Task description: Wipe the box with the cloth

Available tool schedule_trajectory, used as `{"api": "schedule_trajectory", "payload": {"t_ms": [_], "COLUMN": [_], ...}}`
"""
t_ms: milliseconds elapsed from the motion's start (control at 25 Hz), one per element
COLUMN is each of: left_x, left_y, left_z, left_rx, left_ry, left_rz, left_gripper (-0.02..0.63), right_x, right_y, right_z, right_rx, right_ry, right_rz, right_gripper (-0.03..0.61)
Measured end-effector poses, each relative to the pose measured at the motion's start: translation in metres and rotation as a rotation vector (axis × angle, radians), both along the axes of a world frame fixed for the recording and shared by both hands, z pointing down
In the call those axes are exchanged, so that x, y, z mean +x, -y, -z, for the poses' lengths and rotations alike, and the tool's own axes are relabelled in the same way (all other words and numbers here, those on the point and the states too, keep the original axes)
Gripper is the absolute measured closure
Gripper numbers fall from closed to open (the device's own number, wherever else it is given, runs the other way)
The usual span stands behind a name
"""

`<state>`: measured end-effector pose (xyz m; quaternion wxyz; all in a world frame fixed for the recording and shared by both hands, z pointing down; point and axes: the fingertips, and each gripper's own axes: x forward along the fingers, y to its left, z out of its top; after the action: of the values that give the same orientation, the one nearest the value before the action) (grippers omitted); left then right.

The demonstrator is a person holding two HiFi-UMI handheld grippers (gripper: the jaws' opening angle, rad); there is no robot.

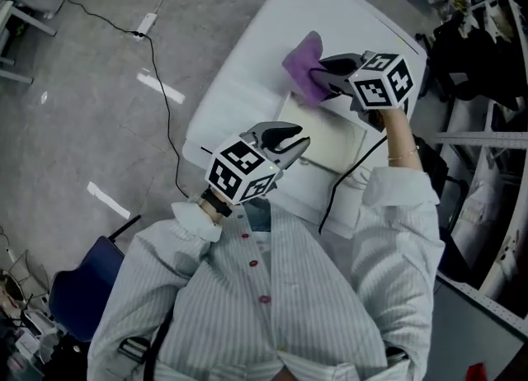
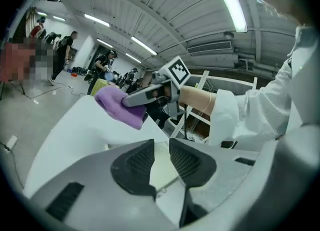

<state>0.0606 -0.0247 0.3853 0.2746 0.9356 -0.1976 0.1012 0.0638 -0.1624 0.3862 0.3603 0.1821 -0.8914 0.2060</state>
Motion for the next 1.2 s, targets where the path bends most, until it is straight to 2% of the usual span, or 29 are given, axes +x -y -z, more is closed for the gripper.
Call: {"api": "schedule_trajectory", "payload": {"t_ms": [240,440,600,1000,1200], "left_x": [-0.012,-0.005,0.004,0.023,0.027], "left_y": [0.014,0.013,0.004,-0.012,-0.019], "left_z": [0.051,0.088,0.111,0.138,0.135], "left_rx": [0.072,0.134,0.181,0.213,0.23], "left_ry": [-0.083,-0.155,-0.197,-0.262,-0.25], "left_rz": [-0.006,-0.023,-0.068,-0.13,-0.148], "left_gripper": [0.522,0.562,0.583,0.601,0.601], "right_x": [0.033,0.059,0.069,0.079,0.083], "right_y": [-0.035,-0.083,-0.12,-0.176,-0.184], "right_z": [0.071,0.109,0.126,0.144,0.136], "right_rx": [0.211,0.318,0.409,0.553,0.544], "right_ry": [0.149,0.303,0.361,0.431,0.483], "right_rz": [-0.234,-0.395,-0.503,-0.706,-0.761], "right_gripper": [0.52,0.52,0.52,0.52,0.52]}}
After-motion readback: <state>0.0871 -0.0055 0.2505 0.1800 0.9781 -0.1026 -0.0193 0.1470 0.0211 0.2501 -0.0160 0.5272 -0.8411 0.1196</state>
